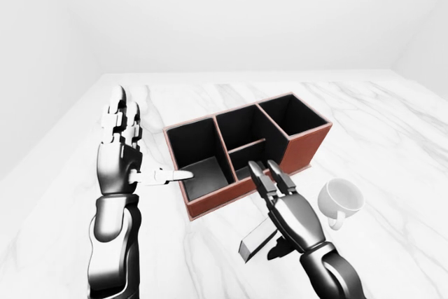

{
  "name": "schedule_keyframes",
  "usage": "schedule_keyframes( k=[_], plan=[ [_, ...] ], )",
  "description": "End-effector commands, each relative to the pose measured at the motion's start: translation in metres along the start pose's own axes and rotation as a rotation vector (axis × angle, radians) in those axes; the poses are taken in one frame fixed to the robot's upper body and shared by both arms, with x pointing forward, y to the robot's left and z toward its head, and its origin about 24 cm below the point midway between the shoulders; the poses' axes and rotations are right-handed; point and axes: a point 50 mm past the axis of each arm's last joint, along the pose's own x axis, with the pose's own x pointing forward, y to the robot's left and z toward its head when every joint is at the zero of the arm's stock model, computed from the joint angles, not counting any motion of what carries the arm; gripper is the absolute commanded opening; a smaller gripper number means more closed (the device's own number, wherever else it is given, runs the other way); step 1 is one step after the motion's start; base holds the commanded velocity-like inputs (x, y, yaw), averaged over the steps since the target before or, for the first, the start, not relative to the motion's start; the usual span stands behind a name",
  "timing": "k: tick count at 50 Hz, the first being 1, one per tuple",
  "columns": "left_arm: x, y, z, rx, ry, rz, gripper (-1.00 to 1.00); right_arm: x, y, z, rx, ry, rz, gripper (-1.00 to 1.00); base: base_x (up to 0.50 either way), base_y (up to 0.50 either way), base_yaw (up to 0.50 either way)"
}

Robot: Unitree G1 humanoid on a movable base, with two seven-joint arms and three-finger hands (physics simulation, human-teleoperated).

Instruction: Pick up the book and place it in the front compartment of the caddy.

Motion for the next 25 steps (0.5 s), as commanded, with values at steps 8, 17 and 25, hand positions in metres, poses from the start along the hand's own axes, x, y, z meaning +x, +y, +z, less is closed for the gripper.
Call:
schedule_keyframes(
  k=[8,17,25],
  plan=[
    [0.002,0.002,-0.003,0.000,0.010,0.003,1.00,0.002,0.009,0.000,-0.003,-0.006,0.017,1.00,0.00,0.00,0.00],
    [0.002,0.002,-0.001,0.000,0.003,0.004,1.00,0.002,0.014,0.000,-0.009,-0.008,0.027,1.00,0.00,0.00,0.00],
    [0.002,0.002,-0.001,0.000,0.003,0.004,1.00,0.002,0.018,-0.001,-0.004,-0.007,0.031,1.00,0.00,0.00,0.00]
  ],
)
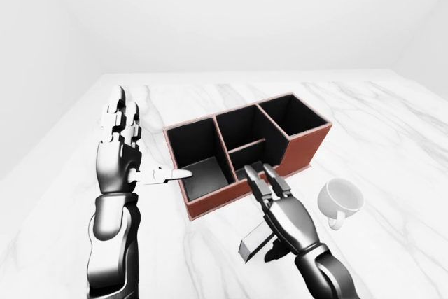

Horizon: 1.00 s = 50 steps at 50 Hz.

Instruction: Pick up the book and place it in the front compartment of the caddy.

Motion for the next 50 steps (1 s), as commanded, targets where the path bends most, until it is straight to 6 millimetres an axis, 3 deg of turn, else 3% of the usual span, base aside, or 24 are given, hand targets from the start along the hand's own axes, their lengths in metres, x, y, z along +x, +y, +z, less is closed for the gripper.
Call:
schedule_keyframes(
  k=[1,50],
  plan=[
    [0.000,0.000,0.000,0.000,-0.002,0.001,1.00,0.000,0.006,-0.001,0.001,0.001,0.010,1.00,0.00,0.00,0.00],
    [0.001,0.001,-0.001,0.001,0.004,0.000,1.00,0.007,0.028,-0.005,0.003,0.004,0.051,1.00,0.00,0.00,0.00]
  ],
)
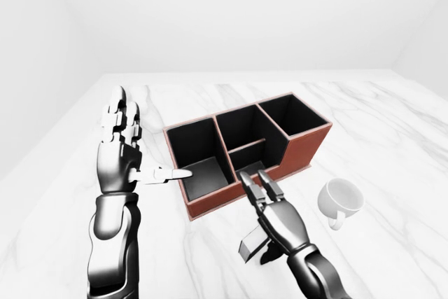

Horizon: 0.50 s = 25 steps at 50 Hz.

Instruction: Pick up the book and place it in the front compartment of the caddy.

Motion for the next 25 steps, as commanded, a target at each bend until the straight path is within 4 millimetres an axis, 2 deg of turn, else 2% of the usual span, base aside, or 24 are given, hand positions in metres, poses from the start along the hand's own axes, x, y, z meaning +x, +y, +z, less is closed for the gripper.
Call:
schedule_keyframes(
  k=[1,25],
  plan=[
    [0.000,0.000,0.000,0.000,-0.001,0.001,1.00,0.002,0.005,0.001,-0.002,-0.006,0.010,1.00,0.00,0.00,0.00],
    [0.000,0.000,0.000,0.000,0.001,0.000,1.00,0.001,0.018,0.000,-0.009,-0.008,0.036,1.00,0.00,0.00,0.00]
  ],
)
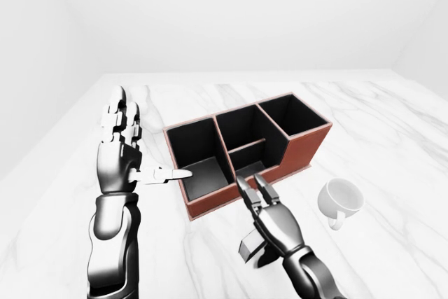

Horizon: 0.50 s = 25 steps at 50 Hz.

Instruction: Pick up the book and place it in the front compartment of the caddy.

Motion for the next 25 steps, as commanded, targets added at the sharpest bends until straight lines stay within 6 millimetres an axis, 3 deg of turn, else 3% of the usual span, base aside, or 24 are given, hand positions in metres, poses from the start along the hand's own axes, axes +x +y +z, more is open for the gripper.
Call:
schedule_keyframes(
  k=[1,25],
  plan=[
    [0.000,0.000,0.001,0.000,-0.002,0.000,1.00,0.000,0.006,0.000,-0.002,0.000,0.011,1.00,0.00,0.00,0.00],
    [0.000,-0.001,0.000,0.000,0.001,-0.001,1.00,-0.002,0.018,-0.005,-0.006,0.018,0.030,1.00,0.00,0.00,0.00]
  ],
)
